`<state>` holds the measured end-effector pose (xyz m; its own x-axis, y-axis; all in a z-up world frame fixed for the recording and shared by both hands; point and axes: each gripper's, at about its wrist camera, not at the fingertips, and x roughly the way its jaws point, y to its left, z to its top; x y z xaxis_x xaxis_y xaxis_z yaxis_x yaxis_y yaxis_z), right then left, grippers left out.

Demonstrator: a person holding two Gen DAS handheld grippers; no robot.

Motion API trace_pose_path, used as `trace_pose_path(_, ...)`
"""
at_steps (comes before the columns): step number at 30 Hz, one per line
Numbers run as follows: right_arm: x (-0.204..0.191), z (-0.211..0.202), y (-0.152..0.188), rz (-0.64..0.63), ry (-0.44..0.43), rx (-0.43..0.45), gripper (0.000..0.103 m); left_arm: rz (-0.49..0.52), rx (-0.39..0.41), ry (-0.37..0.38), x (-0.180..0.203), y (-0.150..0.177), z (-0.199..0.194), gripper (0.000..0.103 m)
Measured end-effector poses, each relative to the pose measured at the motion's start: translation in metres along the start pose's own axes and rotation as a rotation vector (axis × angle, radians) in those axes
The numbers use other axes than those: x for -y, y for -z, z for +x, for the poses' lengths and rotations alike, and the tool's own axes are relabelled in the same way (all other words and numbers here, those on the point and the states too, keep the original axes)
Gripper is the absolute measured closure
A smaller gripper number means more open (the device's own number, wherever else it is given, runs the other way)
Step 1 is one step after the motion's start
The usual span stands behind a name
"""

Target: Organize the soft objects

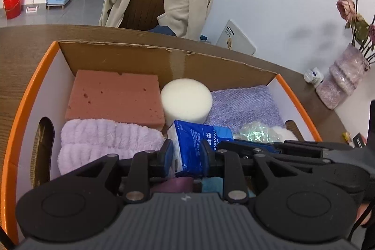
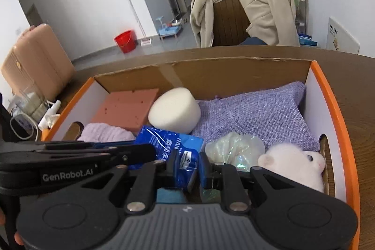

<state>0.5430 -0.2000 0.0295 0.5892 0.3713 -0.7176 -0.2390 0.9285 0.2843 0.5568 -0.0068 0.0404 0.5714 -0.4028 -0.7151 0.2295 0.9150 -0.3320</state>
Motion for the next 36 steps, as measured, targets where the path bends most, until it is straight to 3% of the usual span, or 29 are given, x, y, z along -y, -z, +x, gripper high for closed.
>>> trace_pose_path(2,-0.001,0.000,0.000,0.002,0.001,-0.002,0.084,-0.010,-0.001,0.011,-0.002,0.000,-0.003,0.073)
trace_pose_path(3,-0.003,-0.003,0.000,0.003,0.005,0.008,0.084,-0.015,-0.001,0.017,-0.002,0.000,-0.005,0.066)
trace_pose_path(6,-0.009,-0.024,-0.003,-0.022,0.010,0.036,0.083,0.015,0.023,-0.004,0.003,-0.001,-0.027,0.062)
trace_pose_path(12,-0.027,-0.108,-0.011,-0.081,0.043,0.156,0.071,0.069,0.138,-0.046,0.023,-0.002,-0.112,0.055)
trace_pose_path(17,-0.030,-0.182,0.002,-0.122,0.108,0.233,0.061,0.127,0.235,-0.121,0.032,0.020,-0.186,0.048)
trace_pose_path(19,-0.029,-0.209,0.013,-0.125,0.141,0.252,0.059,0.137,0.263,-0.154,0.032,0.032,-0.210,0.043)
trace_pose_path(24,-0.031,-0.254,0.048,-0.112,0.192,0.303,0.041,0.123,0.321,-0.209,0.032,0.062,-0.248,0.026)
trace_pose_path(27,-0.040,-0.267,0.068,-0.116,0.211,0.338,0.029,0.141,0.336,-0.220,0.039,0.078,-0.263,0.022)
trace_pose_path(31,-0.052,-0.278,0.093,-0.129,0.218,0.376,0.025,0.138,0.383,-0.234,0.042,0.101,-0.279,0.018)
trace_pose_path(34,-0.060,-0.286,0.118,-0.142,0.211,0.473,0.016,0.130,0.470,-0.275,0.044,0.124,-0.287,0.003)
trace_pose_path(36,-0.064,-0.289,0.142,-0.154,0.224,0.566,0.009,0.139,0.545,-0.300,0.044,0.144,-0.290,0.001)
